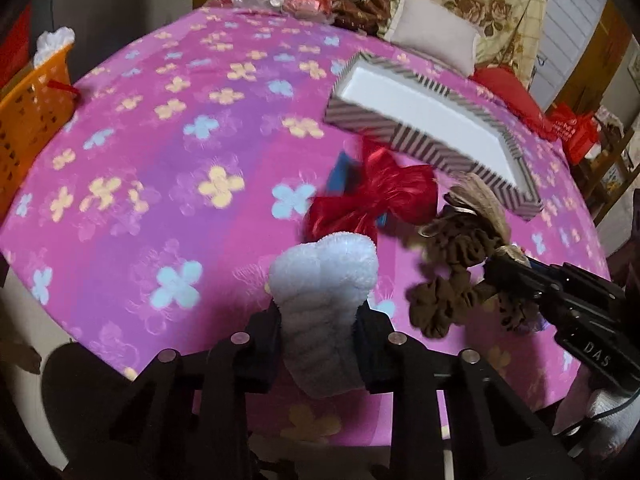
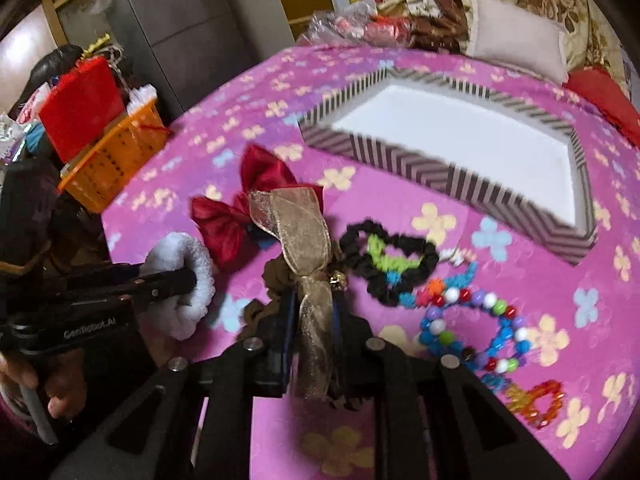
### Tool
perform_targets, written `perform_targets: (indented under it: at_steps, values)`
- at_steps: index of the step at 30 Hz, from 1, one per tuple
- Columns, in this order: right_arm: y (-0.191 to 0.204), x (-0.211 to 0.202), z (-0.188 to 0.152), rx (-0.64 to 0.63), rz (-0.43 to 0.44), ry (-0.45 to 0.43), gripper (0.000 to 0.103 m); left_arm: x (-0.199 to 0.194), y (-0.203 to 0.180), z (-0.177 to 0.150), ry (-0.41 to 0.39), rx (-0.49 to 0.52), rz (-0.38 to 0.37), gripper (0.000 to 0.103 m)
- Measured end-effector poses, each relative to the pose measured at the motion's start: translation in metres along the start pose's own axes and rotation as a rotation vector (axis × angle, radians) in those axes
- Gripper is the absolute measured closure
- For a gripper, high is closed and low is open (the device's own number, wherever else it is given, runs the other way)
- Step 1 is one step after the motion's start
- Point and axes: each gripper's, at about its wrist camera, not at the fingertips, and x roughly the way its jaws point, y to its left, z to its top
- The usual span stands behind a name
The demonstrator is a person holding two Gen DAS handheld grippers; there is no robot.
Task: Organize jewelry
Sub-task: 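Carry the scrunchie with the left tool while the right tool carries the ribbon bow over the tray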
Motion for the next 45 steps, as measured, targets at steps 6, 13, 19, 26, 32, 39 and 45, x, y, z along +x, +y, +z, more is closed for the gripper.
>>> perform_targets:
  at_steps: [6,13,19,26,32,39,45]
  values:
    - [-0.004,-0.021,0.015,0.017,0.025,-0.045,0.086,-0.016,-0.003,0.012,-0.046,0.018,0.002,0.075]
    - [-0.007,-0.035,0.024,0.024,0.02,-0.081,0.086,-0.024,-0.011,0.024,-0.076,0.045,-0.004,0.075]
    - [-0.02,-0.04,0.036,0.04,-0.011,-0.107,0.086,-0.022,-0.022,0.039,-0.1,0.089,0.022,0.075]
    - [-0.04,-0.04,0.057,0.06,-0.05,-0.132,0.086,-0.014,-0.033,0.06,-0.113,0.126,0.045,0.075]
    - [-0.058,-0.032,0.089,0.074,-0.077,-0.156,0.085,-0.008,-0.04,0.09,-0.137,0.147,0.042,0.075]
    - [-0.078,0.002,0.138,0.107,-0.077,-0.155,0.085,0.018,-0.049,0.145,-0.145,0.15,-0.027,0.075]
    - [-0.1,0.05,0.178,0.149,-0.046,-0.13,0.085,0.064,-0.057,0.18,-0.1,0.142,-0.074,0.075]
